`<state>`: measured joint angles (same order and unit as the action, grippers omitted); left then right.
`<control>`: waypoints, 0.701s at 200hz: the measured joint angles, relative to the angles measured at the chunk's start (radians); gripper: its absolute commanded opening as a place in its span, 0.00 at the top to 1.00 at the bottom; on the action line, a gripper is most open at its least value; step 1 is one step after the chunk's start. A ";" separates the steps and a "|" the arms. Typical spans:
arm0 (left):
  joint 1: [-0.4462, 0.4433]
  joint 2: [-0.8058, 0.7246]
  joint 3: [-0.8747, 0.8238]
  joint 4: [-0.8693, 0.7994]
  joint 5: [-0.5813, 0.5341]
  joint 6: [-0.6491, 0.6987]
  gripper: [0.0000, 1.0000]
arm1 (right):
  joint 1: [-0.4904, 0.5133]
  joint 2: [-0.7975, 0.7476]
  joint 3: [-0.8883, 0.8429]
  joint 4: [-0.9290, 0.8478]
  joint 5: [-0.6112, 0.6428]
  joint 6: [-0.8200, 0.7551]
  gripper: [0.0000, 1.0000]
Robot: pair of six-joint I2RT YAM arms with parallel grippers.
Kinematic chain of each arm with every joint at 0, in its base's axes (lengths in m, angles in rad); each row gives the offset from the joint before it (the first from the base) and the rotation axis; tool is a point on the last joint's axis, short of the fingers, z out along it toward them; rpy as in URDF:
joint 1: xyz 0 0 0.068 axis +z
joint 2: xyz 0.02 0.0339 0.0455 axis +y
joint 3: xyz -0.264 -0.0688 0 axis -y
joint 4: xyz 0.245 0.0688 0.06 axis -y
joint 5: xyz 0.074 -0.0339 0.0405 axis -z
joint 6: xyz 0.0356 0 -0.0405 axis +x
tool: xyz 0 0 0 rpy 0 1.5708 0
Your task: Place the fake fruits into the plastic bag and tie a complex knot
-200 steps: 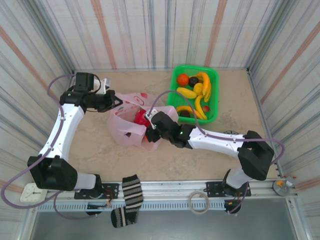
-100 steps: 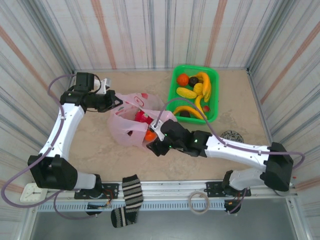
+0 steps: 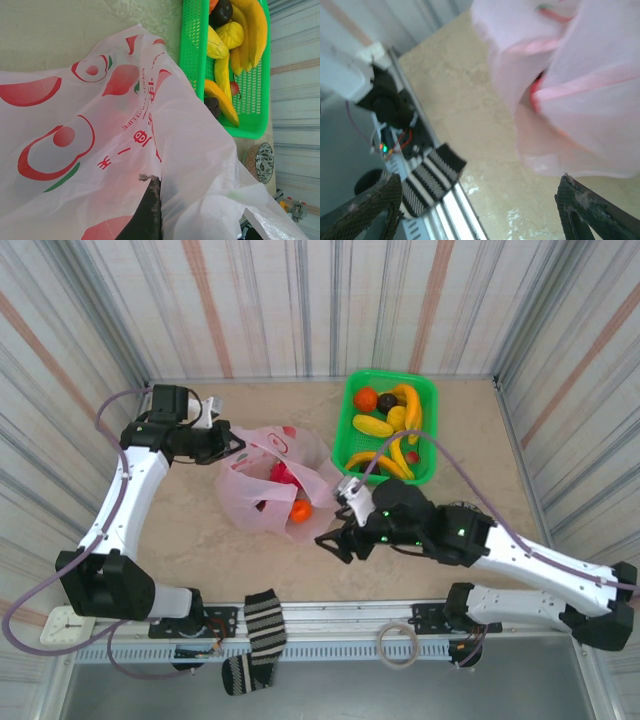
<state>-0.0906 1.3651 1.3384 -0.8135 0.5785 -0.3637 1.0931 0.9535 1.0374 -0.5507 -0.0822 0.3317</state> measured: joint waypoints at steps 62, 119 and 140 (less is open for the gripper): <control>0.000 0.004 0.007 -0.001 0.004 0.003 1.00 | -0.512 0.076 0.328 -0.220 -0.120 0.132 0.15; 0.000 0.003 0.015 -0.001 0.022 0.039 1.00 | -0.682 0.509 0.414 -0.387 -0.098 0.100 0.20; 0.000 0.003 0.015 -0.001 0.026 0.047 1.00 | -0.688 0.538 0.414 -0.436 -0.083 0.093 0.22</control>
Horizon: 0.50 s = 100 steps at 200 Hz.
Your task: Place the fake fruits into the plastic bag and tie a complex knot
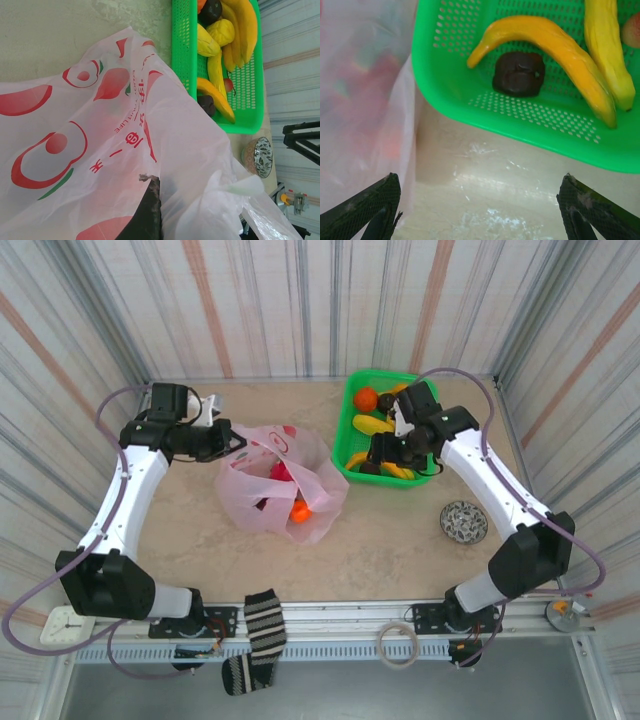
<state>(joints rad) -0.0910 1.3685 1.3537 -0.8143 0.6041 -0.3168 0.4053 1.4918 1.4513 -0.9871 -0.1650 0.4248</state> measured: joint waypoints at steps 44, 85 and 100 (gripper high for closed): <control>-0.024 -0.037 0.000 -0.003 0.013 0.092 1.00 | -0.026 0.332 0.267 -0.026 0.015 -0.029 0.23; -0.027 -0.048 0.000 -0.003 0.024 0.142 1.00 | -0.034 0.555 0.265 -0.046 0.030 -0.029 0.23; -0.027 -0.048 0.000 -0.003 0.024 0.149 1.00 | -0.034 0.554 0.274 -0.055 0.042 -0.029 0.23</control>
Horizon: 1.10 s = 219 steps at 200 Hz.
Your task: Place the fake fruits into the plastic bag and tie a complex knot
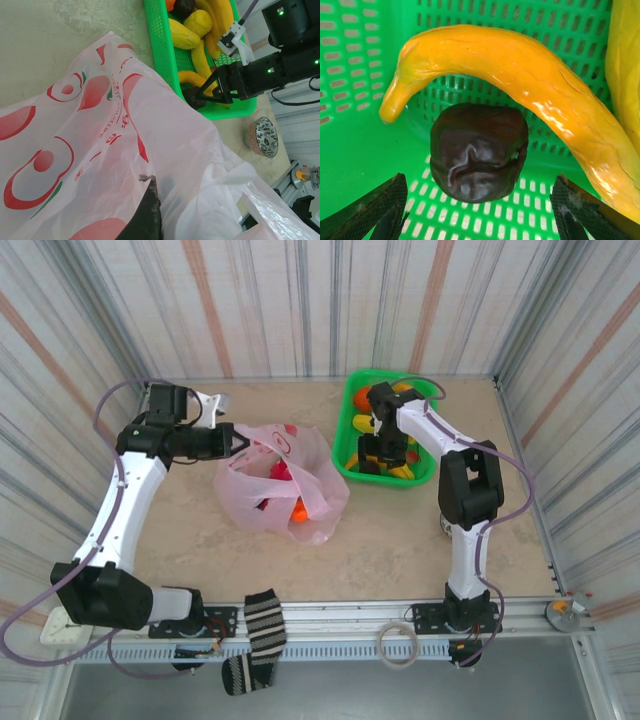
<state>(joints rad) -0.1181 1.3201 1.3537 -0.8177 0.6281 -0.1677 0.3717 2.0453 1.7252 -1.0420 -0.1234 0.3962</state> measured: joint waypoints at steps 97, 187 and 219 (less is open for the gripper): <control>0.000 0.000 0.000 0.000 0.000 0.015 1.00 | 0.017 0.084 0.030 0.032 0.006 0.008 0.22; 0.000 0.000 0.000 -0.003 -0.004 0.018 1.00 | 0.041 0.159 0.044 0.071 0.079 0.005 0.52; 0.000 0.000 0.000 -0.010 -0.009 0.018 1.00 | 0.058 0.132 0.019 0.108 0.121 -0.016 0.57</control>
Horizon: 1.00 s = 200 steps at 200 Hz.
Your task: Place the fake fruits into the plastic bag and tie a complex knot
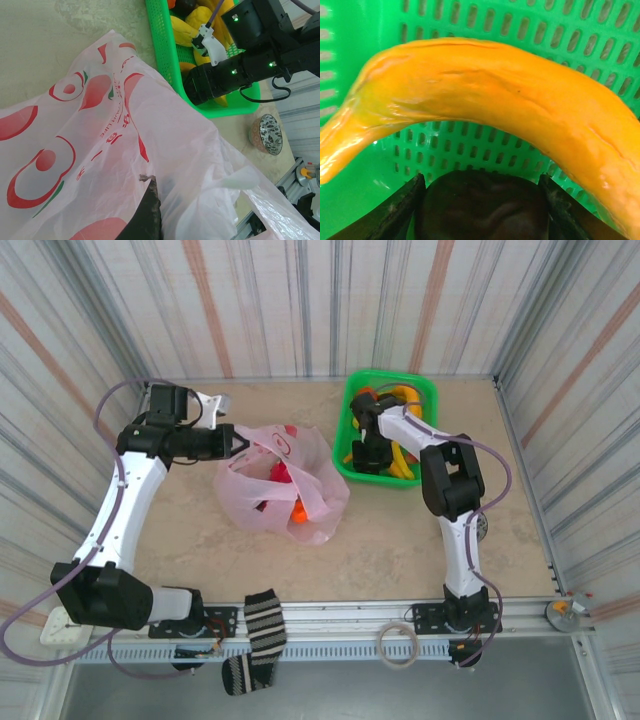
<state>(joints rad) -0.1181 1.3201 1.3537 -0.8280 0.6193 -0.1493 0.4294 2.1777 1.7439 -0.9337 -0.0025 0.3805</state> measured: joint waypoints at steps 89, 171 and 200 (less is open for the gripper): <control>0.000 0.002 0.000 -0.003 -0.003 -0.029 1.00 | 0.008 -0.462 -0.274 0.135 0.003 -0.042 0.57; 0.000 0.017 -0.001 0.018 -0.018 -0.095 1.00 | 0.095 -0.989 -0.584 0.216 -0.151 -0.083 0.57; 0.000 0.019 -0.001 0.018 -0.018 -0.110 1.00 | 0.175 -1.180 -0.714 0.266 -0.217 -0.081 0.58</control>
<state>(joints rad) -0.1181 1.3388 1.3525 -0.8097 0.6010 -0.2596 0.6044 0.9974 1.0298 -0.6674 -0.2199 0.2996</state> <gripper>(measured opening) 0.046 0.551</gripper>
